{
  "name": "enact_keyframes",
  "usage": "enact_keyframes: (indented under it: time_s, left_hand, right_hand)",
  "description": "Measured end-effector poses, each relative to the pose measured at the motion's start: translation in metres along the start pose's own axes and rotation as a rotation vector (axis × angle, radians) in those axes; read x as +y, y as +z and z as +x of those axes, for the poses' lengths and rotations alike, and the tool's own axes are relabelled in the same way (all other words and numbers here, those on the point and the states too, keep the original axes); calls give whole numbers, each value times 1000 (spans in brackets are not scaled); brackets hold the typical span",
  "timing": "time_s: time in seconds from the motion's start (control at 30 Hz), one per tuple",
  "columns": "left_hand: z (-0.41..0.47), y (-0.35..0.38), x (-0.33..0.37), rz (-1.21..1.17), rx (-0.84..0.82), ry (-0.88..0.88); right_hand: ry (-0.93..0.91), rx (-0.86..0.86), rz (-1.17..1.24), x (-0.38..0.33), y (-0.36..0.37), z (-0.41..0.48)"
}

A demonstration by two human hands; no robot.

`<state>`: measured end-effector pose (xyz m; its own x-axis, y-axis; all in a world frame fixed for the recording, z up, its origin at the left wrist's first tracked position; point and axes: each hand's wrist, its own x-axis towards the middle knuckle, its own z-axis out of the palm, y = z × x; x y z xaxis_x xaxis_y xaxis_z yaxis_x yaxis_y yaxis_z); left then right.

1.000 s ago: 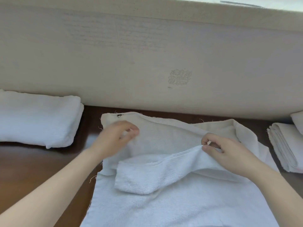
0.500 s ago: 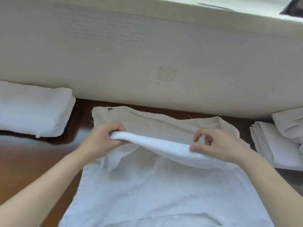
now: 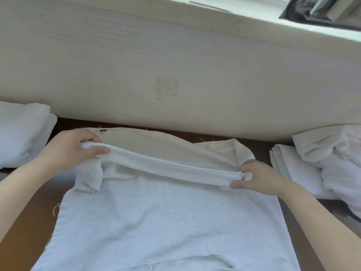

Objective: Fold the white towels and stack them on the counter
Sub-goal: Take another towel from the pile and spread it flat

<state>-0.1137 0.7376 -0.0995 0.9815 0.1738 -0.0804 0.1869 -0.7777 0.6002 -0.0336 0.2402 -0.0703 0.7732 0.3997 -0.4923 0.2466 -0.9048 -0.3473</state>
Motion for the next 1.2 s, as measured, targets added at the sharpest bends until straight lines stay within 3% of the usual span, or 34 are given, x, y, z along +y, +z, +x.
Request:
enact_keyframes:
  time_s: [0.13, 0.3, 0.5, 0.73, 0.8, 0.93, 1.07, 1.2]
  left_hand:
    - [1, 3, -24, -105, 151, -64]
    - [6, 7, -30, -146, 247, -90]
    - [10, 5, -15, -101, 229, -19]
    - [18, 6, -18, -105, 298, -69]
    - [20, 6, -21, -46, 272, -40]
    - [28, 8, -21, 140, 268, 38]
    - [48, 16, -22, 251, 184, 91]
    - [62, 34, -30, 295, 149, 25]
  right_hand:
    - [-126, -46, 3, -1, 3, -3]
    - [-29, -57, -50, 7, -13, -5]
    - [-47, -2, -580, 34, -41, 4]
    - [140, 134, -702, 43, -88, 10]
    - [176, 135, -658, 48, -95, 11]
    - [208, 119, -255, 65, -102, 18]
    - [232, 147, -107, 77, -95, 37]
    - [277, 122, -260, 78, -80, 62]
